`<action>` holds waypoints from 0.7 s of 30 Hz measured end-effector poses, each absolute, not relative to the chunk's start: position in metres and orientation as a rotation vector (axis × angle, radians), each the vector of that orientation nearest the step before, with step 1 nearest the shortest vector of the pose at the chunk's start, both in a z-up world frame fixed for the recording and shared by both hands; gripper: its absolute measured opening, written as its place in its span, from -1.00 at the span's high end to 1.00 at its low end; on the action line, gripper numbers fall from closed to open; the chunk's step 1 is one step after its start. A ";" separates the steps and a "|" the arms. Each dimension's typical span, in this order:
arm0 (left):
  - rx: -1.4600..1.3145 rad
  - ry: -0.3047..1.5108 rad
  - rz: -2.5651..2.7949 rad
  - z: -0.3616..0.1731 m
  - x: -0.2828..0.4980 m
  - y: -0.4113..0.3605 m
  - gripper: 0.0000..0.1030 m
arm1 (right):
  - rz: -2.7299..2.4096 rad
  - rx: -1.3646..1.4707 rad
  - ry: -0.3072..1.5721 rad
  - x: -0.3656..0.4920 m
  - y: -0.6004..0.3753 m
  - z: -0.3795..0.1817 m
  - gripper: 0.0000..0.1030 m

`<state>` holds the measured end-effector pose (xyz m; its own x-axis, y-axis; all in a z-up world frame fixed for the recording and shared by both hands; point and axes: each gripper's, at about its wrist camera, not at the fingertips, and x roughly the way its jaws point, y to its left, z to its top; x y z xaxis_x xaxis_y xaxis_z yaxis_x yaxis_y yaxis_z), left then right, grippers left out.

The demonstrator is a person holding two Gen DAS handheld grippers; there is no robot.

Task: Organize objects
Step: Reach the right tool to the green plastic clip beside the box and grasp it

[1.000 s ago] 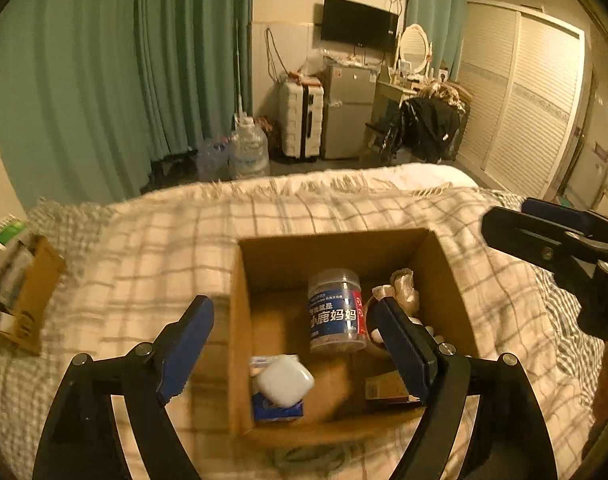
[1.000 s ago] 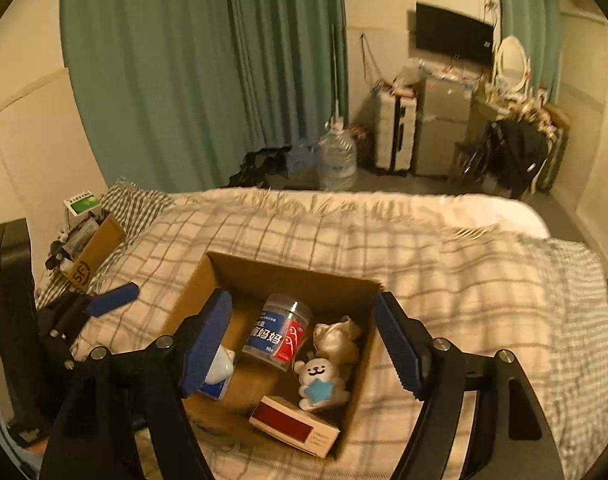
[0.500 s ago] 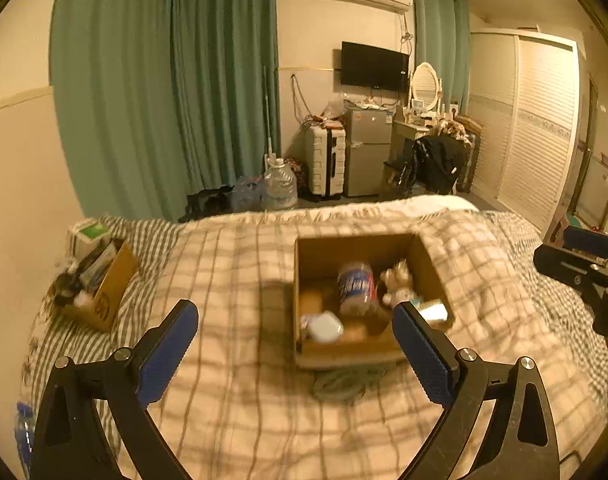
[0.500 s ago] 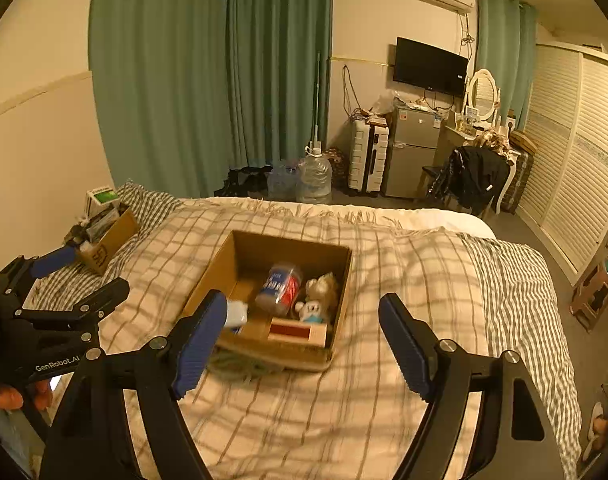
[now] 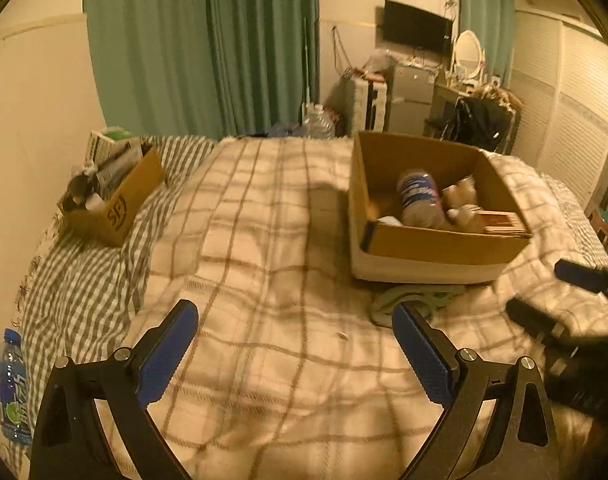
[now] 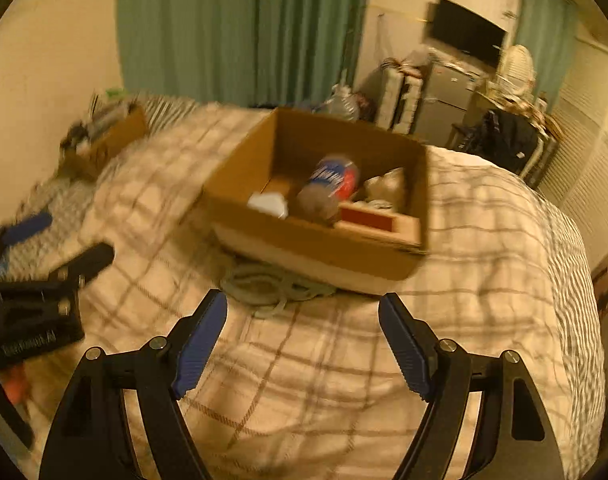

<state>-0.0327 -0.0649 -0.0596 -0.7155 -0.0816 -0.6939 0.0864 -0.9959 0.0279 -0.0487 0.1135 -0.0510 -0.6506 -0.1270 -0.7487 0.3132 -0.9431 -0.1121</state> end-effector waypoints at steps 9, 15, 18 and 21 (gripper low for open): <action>1.328 0.028 -2.669 -0.111 -0.077 -0.092 -0.94 | -2.471 1.302 0.516 -0.092 0.076 -0.121 -0.51; 1.345 -0.002 -2.610 -0.125 -0.079 -0.095 -0.94 | -2.374 1.433 0.573 -0.120 0.060 -0.163 -0.51; 1.327 0.007 -2.586 -0.124 -0.079 -0.101 -0.94 | -2.357 1.471 0.636 -0.131 0.052 -0.180 -0.50; 1.327 0.044 -2.574 -0.126 -0.080 -0.107 -0.94 | -2.372 1.451 0.705 -0.136 0.045 -0.186 -0.51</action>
<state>-0.0801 -0.1073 -0.1258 -0.5563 -0.2026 -0.8059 0.2299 -0.9695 0.0850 -0.1363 0.0449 -0.1858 -0.4608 0.0215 -0.8873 0.4666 -0.8446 -0.2627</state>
